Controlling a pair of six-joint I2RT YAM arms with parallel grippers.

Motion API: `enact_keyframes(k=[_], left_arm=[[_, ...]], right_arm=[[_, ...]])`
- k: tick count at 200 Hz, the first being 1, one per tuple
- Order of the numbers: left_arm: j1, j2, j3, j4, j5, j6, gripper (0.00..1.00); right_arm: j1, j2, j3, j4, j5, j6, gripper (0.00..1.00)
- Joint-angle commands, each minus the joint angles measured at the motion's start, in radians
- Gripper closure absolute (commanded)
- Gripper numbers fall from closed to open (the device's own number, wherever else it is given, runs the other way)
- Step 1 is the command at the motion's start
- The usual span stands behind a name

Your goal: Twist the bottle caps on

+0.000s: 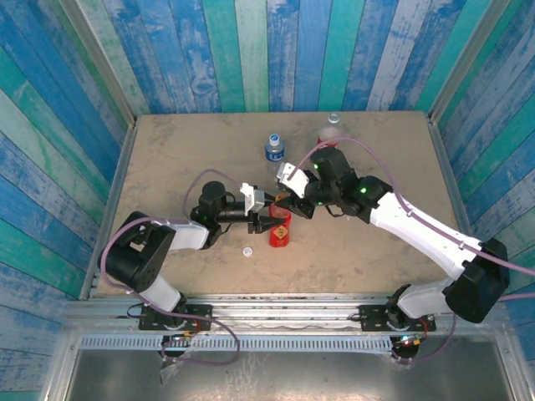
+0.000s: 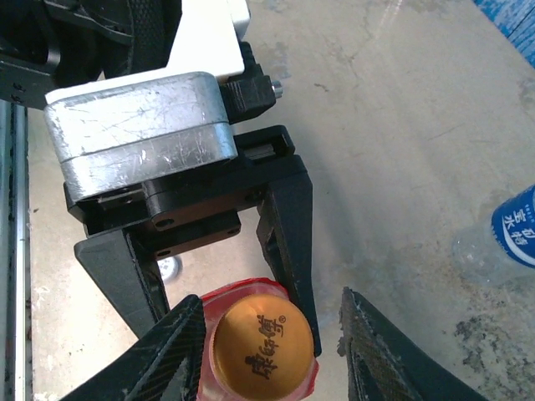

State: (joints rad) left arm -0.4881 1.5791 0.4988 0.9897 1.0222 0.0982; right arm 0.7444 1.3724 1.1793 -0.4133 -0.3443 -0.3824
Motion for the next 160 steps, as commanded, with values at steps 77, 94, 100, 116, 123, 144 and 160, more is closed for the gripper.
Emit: enact_keyframes(k=[77, 94, 100, 116, 123, 144, 160], left_arm=[[-0.003, -0.045, -0.002, -0.07, 0.009, 0.007, 0.4], [-0.003, -0.047, -0.003, -0.066, 0.007, 0.005, 0.4], [-0.003, -0.047, -0.004, -0.065, 0.004, 0.006, 0.4], [-0.003, -0.047, -0.006, -0.06, 0.001, 0.003, 0.4], [-0.003, -0.048, -0.008, -0.051, -0.002, -0.003, 0.4], [-0.003, -0.052, -0.022, -0.003, -0.029, -0.027, 0.41], [-0.003, -0.056, -0.034, 0.037, -0.077, -0.048, 0.41]], right_arm=[[-0.011, 0.025, 0.03, -0.069, -0.04, 0.02, 0.71], [-0.011, 0.029, 0.029, -0.083, -0.047, 0.034, 0.73], [-0.011, 0.03, 0.029, -0.087, -0.052, 0.04, 0.74], [-0.011, 0.026, 0.02, -0.087, -0.061, 0.064, 0.73], [-0.011, 0.023, 0.012, -0.084, -0.06, 0.08, 0.73], [-0.011, 0.009, -0.029, -0.04, -0.017, 0.16, 0.73], [-0.01, -0.001, -0.066, 0.003, 0.011, 0.227, 0.74]])
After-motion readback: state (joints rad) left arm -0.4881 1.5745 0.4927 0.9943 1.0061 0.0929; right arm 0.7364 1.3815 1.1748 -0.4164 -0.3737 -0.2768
